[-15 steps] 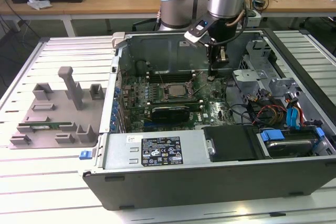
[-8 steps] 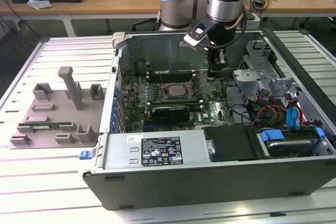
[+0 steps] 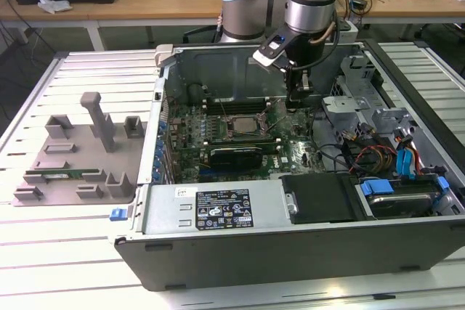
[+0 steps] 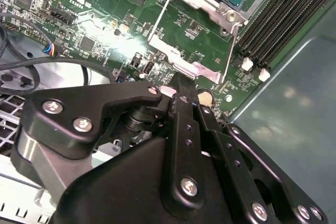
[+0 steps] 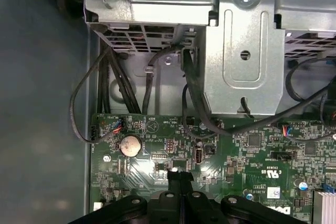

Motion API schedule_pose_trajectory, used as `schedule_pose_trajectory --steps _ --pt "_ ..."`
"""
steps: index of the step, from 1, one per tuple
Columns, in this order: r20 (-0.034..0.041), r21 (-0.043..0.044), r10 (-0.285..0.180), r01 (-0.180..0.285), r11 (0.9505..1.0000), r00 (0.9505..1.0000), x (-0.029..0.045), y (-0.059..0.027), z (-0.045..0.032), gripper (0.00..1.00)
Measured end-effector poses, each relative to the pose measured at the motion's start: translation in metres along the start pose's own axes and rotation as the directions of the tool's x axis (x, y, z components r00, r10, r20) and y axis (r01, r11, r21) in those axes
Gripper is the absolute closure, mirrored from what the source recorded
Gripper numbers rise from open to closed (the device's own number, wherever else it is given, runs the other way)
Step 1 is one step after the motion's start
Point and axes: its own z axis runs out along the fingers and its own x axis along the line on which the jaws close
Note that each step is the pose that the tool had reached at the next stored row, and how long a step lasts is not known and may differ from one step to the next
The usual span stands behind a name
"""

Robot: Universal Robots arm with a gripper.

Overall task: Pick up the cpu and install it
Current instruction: 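Close the cpu cover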

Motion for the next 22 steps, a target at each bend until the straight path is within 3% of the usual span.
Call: schedule_pose_trajectory --steps 3,8,12,14,18,22 --pt "0.0000 0.0000 0.000 0.000 1.0000 1.0000 0.0002 -0.0071 0.0001 0.89" --pt "-0.0002 0.0000 0.000 0.000 1.0000 1.0000 0.0007 -0.0280 -0.0001 0.89" --pt "-0.0005 0.0000 0.001 -0.001 1.0000 1.0000 0.0010 -0.0397 -0.0002 0.89" --pt "-0.0008 0.0000 0.001 -0.001 1.0000 1.0000 0.0013 -0.0502 -0.0002 0.89" --pt "-0.0008 0.0000 0.001 -0.001 1.0000 1.0000 0.0015 -0.0578 -0.0002 0.89" --pt "-0.0007 0.0000 0.001 -0.001 1.0000 1.0000 0.0016 -0.0584 -0.0002 0.89"
